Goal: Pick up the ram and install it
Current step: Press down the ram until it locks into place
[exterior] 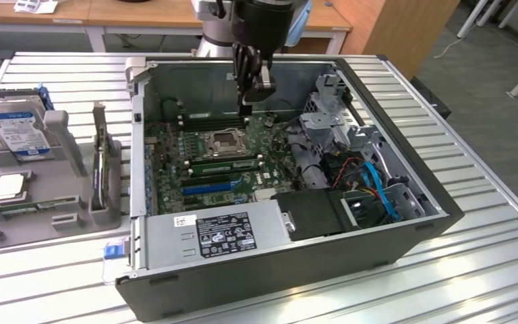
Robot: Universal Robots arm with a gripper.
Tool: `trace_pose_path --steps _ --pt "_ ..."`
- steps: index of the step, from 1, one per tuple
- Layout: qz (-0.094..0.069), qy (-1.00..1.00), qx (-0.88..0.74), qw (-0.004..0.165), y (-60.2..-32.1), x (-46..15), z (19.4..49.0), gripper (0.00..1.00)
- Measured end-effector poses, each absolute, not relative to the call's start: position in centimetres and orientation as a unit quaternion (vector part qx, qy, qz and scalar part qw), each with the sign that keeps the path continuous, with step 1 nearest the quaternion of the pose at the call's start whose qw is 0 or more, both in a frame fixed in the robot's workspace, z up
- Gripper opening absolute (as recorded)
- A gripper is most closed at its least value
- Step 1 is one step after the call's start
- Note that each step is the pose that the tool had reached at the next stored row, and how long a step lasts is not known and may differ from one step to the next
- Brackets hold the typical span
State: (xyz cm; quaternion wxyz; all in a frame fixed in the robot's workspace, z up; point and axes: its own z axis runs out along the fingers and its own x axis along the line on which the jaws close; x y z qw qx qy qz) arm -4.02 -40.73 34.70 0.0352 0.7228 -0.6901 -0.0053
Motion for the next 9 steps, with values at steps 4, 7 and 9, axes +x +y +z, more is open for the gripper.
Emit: trace_pose_path --steps 4,7,9 --pt "-0.005 -0.690 0.723 0.035 -40.73 -4.02 34.70 0.11" --pt "-0.005 -0.690 0.723 0.035 -40.73 -4.02 34.70 0.11" --pt "-0.005 -0.690 0.723 0.035 -40.72 -4.02 34.69 0.11"
